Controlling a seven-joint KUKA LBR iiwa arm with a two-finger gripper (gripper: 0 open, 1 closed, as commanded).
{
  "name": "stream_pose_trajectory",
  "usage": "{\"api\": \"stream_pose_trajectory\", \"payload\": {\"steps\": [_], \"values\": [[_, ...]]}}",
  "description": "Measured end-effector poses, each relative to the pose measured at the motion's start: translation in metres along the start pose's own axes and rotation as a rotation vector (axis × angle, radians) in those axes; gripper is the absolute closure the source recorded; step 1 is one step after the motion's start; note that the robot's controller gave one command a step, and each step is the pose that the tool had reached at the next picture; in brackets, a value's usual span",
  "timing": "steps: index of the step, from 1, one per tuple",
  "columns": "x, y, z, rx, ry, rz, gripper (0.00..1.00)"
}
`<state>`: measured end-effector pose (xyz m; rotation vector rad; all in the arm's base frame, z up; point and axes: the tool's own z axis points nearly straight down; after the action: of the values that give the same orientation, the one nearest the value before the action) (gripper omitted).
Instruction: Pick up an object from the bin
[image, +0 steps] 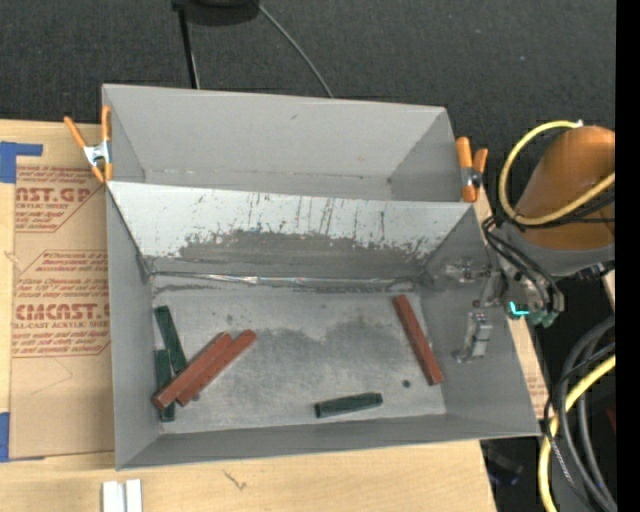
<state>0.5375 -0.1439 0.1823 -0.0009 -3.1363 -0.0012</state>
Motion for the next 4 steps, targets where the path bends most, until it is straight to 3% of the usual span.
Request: {"api": "stream_pose_trajectory", "payload": {"steps": [1, 2, 3, 4], "values": [[-0.002, 0.000, -0.004, 0.001, -0.007, -0.001, 0.00], [0.019, 0.026, 0.048, 0.003, -0.012, -0.048, 0.00], [0.038, 0.023, 0.109, 0.001, -0.008, -0.060, 0.00], [0.040, 0.055, 0.113, 0.002, -0.006, -0.169, 0.00]]}}
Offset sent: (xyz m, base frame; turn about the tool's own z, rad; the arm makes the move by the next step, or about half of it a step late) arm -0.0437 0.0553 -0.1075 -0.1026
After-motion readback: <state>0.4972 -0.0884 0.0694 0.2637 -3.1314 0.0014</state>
